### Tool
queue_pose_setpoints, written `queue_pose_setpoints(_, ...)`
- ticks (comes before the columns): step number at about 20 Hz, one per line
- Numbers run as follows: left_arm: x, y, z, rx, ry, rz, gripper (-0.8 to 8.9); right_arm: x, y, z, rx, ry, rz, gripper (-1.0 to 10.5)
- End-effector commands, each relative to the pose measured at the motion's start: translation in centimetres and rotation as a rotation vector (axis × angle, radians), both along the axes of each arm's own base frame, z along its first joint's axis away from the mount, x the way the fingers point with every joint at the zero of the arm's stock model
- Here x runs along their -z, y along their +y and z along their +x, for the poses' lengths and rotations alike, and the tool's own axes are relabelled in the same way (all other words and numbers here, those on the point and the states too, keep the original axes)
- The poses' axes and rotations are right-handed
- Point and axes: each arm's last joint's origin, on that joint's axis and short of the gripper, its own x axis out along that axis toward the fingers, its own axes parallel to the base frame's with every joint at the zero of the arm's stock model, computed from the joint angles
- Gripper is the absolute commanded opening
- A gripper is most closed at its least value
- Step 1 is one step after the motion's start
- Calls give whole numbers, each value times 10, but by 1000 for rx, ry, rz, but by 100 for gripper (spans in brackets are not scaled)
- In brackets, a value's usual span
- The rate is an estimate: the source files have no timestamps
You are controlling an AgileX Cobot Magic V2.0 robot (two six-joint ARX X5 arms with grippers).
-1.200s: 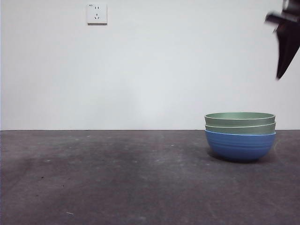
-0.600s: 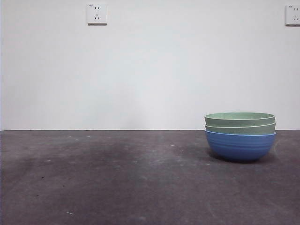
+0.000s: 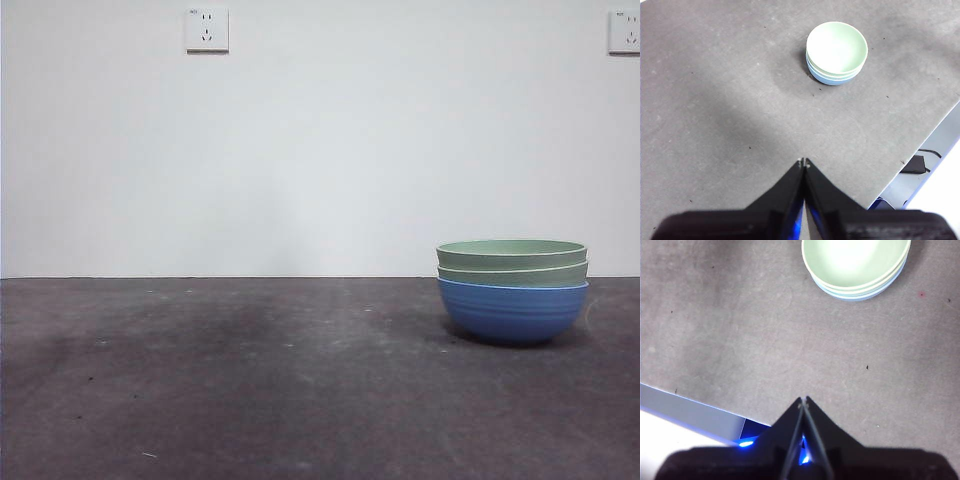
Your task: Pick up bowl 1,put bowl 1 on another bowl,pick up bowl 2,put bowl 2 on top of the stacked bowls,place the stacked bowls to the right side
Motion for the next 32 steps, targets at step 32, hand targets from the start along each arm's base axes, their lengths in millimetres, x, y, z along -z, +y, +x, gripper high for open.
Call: queue_pose_setpoints(32,242,116,-59,-599,-821,-275,-3,2,0,1,-6,3,-8,3)
